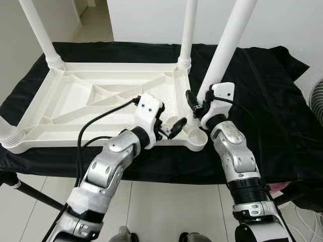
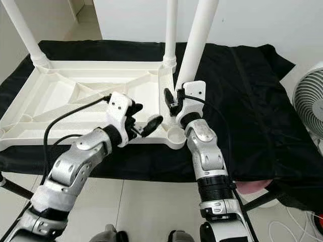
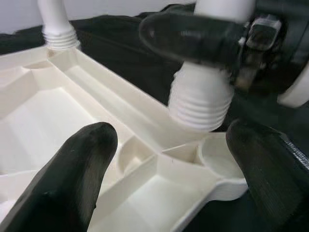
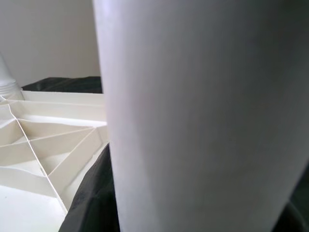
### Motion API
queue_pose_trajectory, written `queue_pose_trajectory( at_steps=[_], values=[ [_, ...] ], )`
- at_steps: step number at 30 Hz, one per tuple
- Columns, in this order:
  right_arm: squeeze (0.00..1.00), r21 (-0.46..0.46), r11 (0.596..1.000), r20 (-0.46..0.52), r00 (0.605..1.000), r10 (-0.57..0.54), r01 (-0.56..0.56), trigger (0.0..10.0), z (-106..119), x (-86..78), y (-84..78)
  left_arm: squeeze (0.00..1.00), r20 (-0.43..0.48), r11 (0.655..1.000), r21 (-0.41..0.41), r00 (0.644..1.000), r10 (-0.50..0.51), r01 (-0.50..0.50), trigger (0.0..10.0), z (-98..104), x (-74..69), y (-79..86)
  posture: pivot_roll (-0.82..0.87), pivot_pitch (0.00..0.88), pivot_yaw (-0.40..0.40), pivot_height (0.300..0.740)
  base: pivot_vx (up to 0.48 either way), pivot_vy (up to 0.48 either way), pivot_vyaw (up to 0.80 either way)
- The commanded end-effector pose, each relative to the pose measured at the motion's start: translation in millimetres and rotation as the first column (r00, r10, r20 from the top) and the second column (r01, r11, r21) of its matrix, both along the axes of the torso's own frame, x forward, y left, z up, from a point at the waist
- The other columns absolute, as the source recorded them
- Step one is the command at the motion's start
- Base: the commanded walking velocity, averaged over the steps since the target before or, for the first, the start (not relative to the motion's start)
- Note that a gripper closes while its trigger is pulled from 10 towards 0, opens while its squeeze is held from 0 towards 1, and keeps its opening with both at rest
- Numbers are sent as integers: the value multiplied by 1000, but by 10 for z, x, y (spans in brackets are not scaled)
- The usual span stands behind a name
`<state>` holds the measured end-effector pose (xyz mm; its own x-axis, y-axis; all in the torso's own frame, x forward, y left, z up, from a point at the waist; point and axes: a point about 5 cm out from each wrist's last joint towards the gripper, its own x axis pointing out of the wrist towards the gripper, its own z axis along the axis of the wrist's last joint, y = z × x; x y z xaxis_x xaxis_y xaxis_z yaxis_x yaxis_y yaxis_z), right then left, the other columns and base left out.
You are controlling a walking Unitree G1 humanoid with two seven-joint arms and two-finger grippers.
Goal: Building children table
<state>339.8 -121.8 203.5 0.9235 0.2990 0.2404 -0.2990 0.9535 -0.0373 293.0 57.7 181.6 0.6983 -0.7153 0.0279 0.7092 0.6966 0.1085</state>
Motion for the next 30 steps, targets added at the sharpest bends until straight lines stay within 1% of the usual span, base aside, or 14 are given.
queue_pose_trajectory(
  at_steps=[1,2,3,5,7,8,11,12,13,17,22,23,24,30],
  values=[
    [0,-13,1000,28,1000,-1,1,10000,-13,-19,3,0,36,995,65,997,-72,70,10000,-94,-87,-23,-75,61,10,740,0,0,0],
    [0,-17,1000,34,999,-1,2,10000,-32,-31,9,0,41,994,69,995,-93,90,10000,-116,-124,-17,-75,61,10,740,0,0,0],
    [0,-17,1000,34,999,-1,2,10000,-32,-31,9,0,41,994,69,995,-93,90,10000,-116,-124,-17,-75,61,10,740,0,0,0],
    [0,-59,998,45,999,4,-1,10000,-115,-73,32,0,34,986,91,989,-144,141,10000,-180,-208,17,-73,65,13,740,0,0,0],
    [0,-59,998,45,999,4,-1,10000,-115,-73,32,0,34,986,91,989,-144,141,10000,-180,-208,17,-73,65,13,740,0,0,0],
    [0,-76,997,42,999,10,-6,10000,-151,-81,35,0,21,986,93,989,-143,141,10000,-203,-219,34,-72,71,15,740,0,0,0],
    [0,-77,997,24,1000,7,-5,10000,-209,-87,23,0,-5,985,84,988,-153,152,10000,-219,-235,49,-72,71,15,740,0,0,0],
    [0,-77,997,24,1000,7,-5,10000,-209,-87,23,0,-5,985,84,988,-153,152,10000,-219,-235,49,-72,71,15,740,0,0,0],
    [0,-75,997,7,1000,9,-9,10000,-272,-98,20,0,3,982,85,986,-167,166,10000,-206,-258,46,-72,71,15,740,0,0,0],
    [0,-84,996,-2,1000,11,-11,10000,-328,-115,16,0,20,980,90,984,-180,177,10000,-189,-283,39,-67,77,10,740,0,0,0],
    [0,-90,996,-3,1000,8,-8,10000,-358,-126,-2,0,30,979,94,982,-184,181,10000,-191,-293,42,-67,77,10,740,0,0,0],
    [0,-102,995,-1,1000,21,-21,10000,-400,-159,-6,0,34,980,105,984,-175,171,10000,-206,-280,59,-65,75,11,740,0,0,0],
    [0,-102,995,-1,1000,21,-21,10000,-400,-159,-6,0,34,980,105,984,-175,171,10000,-206,-280,59,-65,75,11,740,0,0,0],
    [0,-129,990,0,999,54,-53,10000,-454,-219,42,0,32,979,110,984,-177,173,10000,-198,-276,59,-61,76,11,740,0,0,0]
  ],
)
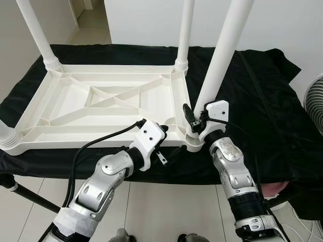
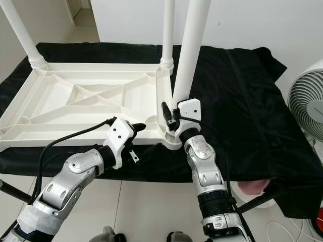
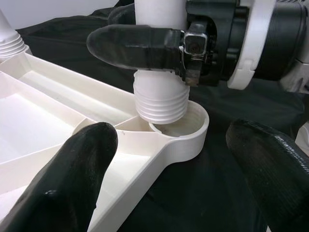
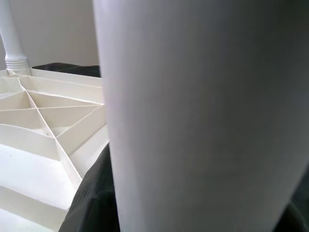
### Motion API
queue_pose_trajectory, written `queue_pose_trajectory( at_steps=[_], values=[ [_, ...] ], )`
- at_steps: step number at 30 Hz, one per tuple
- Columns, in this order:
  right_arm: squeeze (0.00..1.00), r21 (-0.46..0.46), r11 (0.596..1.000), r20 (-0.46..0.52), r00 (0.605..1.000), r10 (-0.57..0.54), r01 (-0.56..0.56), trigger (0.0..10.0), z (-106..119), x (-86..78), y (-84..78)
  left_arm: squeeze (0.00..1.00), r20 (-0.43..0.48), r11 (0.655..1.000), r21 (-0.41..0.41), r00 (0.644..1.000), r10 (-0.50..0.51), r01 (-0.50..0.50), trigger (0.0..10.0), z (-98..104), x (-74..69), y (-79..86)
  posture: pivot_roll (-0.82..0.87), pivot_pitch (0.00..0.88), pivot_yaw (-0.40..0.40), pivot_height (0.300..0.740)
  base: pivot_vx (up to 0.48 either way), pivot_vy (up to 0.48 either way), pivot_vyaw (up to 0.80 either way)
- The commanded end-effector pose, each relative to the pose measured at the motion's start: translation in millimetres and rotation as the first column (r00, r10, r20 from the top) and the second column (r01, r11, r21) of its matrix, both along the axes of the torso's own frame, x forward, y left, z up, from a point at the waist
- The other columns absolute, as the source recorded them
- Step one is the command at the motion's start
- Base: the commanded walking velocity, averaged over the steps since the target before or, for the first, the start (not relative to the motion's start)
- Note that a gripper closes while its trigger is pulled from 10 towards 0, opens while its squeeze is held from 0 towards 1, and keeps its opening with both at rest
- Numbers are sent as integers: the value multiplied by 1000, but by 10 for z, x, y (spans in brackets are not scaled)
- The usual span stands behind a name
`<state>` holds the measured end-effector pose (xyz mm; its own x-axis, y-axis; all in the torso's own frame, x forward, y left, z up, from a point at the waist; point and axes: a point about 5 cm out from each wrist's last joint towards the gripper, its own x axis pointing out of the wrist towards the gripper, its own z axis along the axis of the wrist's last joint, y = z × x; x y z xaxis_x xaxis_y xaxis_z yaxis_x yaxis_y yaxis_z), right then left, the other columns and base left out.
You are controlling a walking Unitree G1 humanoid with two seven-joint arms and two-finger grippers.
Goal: Building children table
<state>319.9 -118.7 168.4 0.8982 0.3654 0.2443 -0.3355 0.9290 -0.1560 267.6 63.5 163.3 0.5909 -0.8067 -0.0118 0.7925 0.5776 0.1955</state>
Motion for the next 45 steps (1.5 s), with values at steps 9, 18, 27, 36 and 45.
queue_pose_trajectory(
  at_steps=[9,18,27,36,45],
  values=[
    [0,-108,991,-18,997,71,-73,10000,-138,-146,44,0,2,999,24,1000,-22,22,10000,1,-2,14,-63,80,13,740,0,0,0],
    [0,-181,978,-25,995,100,-103,10000,-190,-184,-18,0,5,999,30,1000,-22,22,10000,0,-6,16,-66,91,18,740,0,0,0],
    [0,-189,965,-19,983,185,-185,10000,-152,-235,-31,0,7,999,30,1000,-25,25,10000,20,-2,6,-64,101,18,740,0,0,0],
    [0,-17,994,-160,982,102,-106,10000,-244,-143,-136,0,8,999,29,1000,-22,21,10000,25,-22,9,-54,108,14,740,0,0,0],
    [0,50,995,-241,966,94,-84,10000,-298,-151,-92,0,1,999,24,1000,-25,25,10000,15,-54,-6,-50,116,6,740,0,0,0]
  ],
)
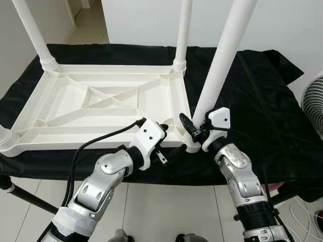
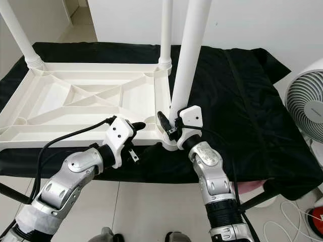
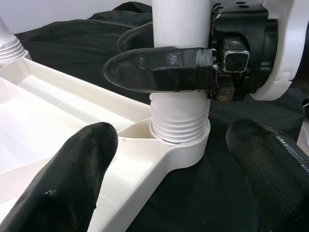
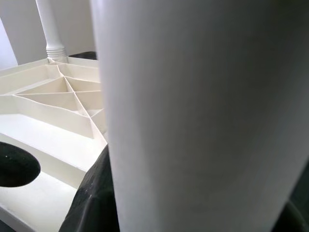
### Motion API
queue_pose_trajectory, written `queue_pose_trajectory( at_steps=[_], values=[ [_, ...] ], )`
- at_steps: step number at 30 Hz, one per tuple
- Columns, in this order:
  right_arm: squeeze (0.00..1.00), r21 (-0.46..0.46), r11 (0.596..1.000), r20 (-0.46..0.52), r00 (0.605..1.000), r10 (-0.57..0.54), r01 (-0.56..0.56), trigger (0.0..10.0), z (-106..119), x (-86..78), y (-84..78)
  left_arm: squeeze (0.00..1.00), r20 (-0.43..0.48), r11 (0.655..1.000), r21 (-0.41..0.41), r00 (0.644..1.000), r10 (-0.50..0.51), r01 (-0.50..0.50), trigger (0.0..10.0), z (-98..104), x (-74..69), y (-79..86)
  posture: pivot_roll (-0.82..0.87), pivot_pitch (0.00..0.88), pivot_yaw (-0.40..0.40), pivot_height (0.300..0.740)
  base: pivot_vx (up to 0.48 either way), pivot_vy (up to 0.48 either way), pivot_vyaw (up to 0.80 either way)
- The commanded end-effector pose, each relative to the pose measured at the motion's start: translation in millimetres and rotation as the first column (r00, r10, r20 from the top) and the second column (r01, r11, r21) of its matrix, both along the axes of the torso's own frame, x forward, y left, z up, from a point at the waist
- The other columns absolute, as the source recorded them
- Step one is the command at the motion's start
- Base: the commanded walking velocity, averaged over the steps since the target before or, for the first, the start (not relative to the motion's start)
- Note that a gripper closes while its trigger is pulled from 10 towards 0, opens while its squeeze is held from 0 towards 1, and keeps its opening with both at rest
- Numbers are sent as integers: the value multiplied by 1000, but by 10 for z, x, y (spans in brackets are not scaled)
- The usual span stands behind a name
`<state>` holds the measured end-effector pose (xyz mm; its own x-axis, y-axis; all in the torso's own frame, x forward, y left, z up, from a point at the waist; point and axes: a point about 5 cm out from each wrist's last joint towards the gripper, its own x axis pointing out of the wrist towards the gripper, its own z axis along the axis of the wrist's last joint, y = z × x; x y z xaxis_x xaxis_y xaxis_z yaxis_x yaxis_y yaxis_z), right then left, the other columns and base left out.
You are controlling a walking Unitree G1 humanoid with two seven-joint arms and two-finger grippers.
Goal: Building children table
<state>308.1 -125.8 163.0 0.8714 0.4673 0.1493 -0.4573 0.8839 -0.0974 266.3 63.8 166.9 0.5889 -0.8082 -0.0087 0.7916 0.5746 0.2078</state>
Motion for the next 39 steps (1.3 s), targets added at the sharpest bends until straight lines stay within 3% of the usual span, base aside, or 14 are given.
queue_pose_trajectory(
  at_steps=[1,5,13,23,29,31,32,34,39],
  values=[
    [0,18,999,-131,991,-35,38,10000,-249,-43,-21,0,-12,1000,18,1000,-23,24,10000,-23,-50,-13,-48,117,3,740,0,0,0],
    [0,32,998,-134,990,-52,57,10000,-276,-67,-33,0,-13,1000,19,1000,-24,24,10000,-24,-61,-18,-48,119,2,740,0,0,0],
    [0,187,975,-44,992,-115,121,10000,-245,-215,-72,0,-18,1000,19,1000,-23,23,10000,-31,-81,-16,-50,130,3,740,0,0,0],
    [0,140,981,7,990,-138,136,10000,-265,-289,-61,0,-22,1000,19,1000,-15,16,10000,-25,-76,-4,-51,140,11,740,0,0,0],
    [0,3,993,-16,993,-115,115,10000,-236,-198,-3,0,-19,1000,18,1000,-13,14,10000,-16,-69,-4,-52,138,10,740,0,0,0],
    [0,-152,988,14,999,-33,35,10000,-190,-157,92,0,-18,1000,16,1000,-11,11,10000,-9,-61,-11,-52,135,6,740,0,0,0],
    [0,-152,988,14,999,-33,35,10000,-190,-157,92,0,-18,1000,16,1000,-11,11,10000,-9,-61,-11,-52,135,6,740,0,0,0],
    [0,-250,967,59,997,53,-36,10000,-165,-177,154,0,-16,1000,14,1000,-10,10,10000,-5,-56,-16,-52,132,6,740,0,0,0],
    [0,-318,945,90,990,113,-79,10000,-191,-210,135,0,-11,1000,14,1000,-6,6,10000,4,-44,-10,-52,128,5,740,0,0,0]
  ],
)
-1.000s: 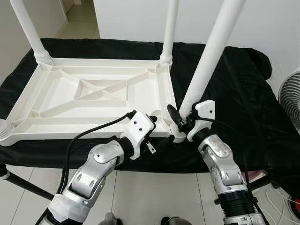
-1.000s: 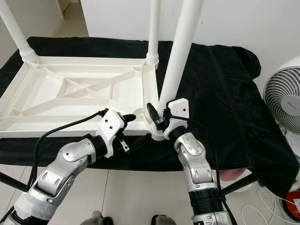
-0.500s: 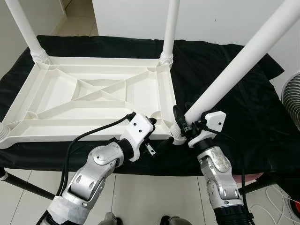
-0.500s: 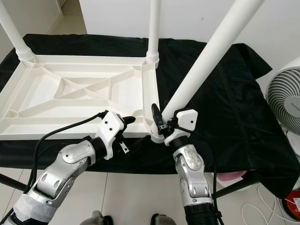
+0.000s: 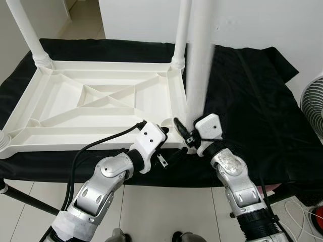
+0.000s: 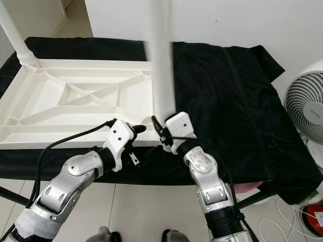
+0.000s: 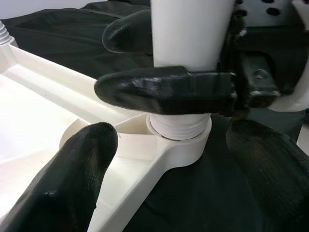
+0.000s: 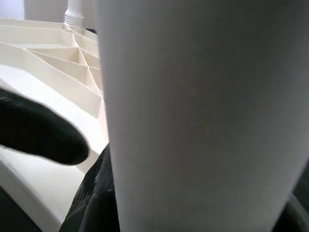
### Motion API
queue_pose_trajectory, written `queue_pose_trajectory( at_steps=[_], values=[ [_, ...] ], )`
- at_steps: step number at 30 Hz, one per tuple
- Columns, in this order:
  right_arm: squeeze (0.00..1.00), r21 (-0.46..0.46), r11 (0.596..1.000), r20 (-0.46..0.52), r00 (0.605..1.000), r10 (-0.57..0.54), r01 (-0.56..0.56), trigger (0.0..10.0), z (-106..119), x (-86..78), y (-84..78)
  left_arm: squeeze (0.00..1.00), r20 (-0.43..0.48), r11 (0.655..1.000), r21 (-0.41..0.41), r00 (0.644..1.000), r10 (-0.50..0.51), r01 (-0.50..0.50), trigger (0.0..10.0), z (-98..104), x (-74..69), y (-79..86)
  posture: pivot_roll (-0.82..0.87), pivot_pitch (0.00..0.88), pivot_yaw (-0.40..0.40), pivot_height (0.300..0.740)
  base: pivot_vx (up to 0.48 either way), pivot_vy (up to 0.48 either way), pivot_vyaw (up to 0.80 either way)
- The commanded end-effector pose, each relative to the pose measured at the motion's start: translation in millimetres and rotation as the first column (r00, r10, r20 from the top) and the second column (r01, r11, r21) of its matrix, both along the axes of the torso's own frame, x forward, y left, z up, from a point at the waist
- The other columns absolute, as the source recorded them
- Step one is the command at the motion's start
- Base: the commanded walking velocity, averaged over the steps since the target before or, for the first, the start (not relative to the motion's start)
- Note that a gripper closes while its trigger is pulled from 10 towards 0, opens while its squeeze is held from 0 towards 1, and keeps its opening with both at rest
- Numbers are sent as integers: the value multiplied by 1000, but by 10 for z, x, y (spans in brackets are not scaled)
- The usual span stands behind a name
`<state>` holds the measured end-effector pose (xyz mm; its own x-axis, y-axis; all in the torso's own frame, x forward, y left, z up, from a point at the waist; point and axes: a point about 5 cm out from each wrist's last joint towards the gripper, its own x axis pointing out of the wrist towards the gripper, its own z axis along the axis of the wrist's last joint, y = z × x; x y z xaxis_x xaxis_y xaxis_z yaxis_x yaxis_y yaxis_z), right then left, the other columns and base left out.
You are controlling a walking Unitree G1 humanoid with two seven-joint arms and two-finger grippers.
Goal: Building children table
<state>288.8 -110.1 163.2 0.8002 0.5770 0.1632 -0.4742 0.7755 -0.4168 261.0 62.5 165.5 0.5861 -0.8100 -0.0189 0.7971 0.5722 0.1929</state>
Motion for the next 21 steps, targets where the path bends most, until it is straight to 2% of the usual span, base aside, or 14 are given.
queue_pose_trajectory(
  at_steps=[1,6,8,9,10,13,21],
  values=[
    [0,-38,999,-93,996,3,-6,10000,-204,-15,-37,0,8,1000,15,1000,-3,3,10000,19,10,5,-52,128,5,740,0,0,0],
    [0,19,999,-140,990,-23,25,10000,-209,15,-78,0,11,1000,15,1000,-3,3,10000,21,13,5,-52,128,5,740,0,0,0],
    [0,71,995,-207,977,-57,73,10000,-228,58,-109,0,14,1000,15,1000,-6,6,10000,30,23,-1,-59,122,8,740,0,0,0],
    [0,71,995,-207,977,-57,73,10000,-228,58,-109,0,14,1000,15,1000,-6,6,10000,30,23,-1,-59,122,8,740,0,0,0],
    [0,125,986,-255,964,-78,113,10000,-237,97,-143,0,17,1000,16,1000,-8,7,10000,34,32,-3,-61,121,10,740,0,0,0],
    [0,167,976,-285,954,-88,140,10000,-247,124,-172,0,18,1000,17,1000,-10,10,10000,38,34,-4,-63,122,11,740,0,0,0],
    [0,219,955,-358,927,-112,200,10000,-328,140,-219,0,16,1000,19,1000,-17,16,10000,34,31,-9,-64,124,16,740,0,0,0]
  ],
)
